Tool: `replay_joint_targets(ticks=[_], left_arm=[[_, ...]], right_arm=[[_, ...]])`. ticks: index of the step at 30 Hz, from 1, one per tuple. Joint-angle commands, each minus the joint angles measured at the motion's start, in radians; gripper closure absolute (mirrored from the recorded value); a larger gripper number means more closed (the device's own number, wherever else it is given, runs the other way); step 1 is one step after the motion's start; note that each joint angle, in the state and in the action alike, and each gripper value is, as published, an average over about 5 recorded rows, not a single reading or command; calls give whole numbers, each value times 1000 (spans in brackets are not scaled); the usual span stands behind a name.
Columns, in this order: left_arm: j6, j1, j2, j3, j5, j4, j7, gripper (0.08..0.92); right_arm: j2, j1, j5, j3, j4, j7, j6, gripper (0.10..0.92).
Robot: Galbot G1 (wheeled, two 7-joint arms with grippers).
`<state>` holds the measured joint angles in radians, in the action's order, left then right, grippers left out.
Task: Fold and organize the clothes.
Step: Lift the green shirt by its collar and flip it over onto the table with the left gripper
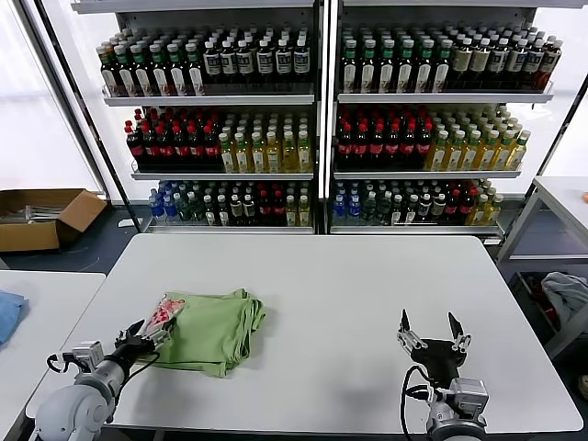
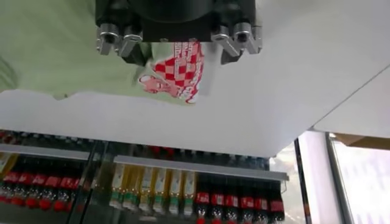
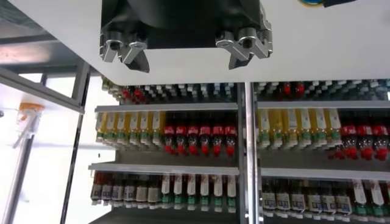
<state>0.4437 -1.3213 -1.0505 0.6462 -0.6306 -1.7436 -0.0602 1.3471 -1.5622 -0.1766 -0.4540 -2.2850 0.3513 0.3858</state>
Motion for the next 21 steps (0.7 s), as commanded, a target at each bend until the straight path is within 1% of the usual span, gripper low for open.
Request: replay_joint_targets(ticks=[1,15,18,21], left_arm=[[-2,0,-2,-6,-1,31,-17,346],[-15,-2,-12,-2,-17,43,-59,736],[-21,1,-5,27,-36,40,-58,821],[-26,5,31,96,-61,28,-49,879]], right_arm=[[1,-8,4,-1,-4,0,-1,203],[-4,-14,2,-11,-21,4,0,203],[-9,-11,2,-12,-23,6,2,203],[-16,-6,0,-12,-22,7,5,203]])
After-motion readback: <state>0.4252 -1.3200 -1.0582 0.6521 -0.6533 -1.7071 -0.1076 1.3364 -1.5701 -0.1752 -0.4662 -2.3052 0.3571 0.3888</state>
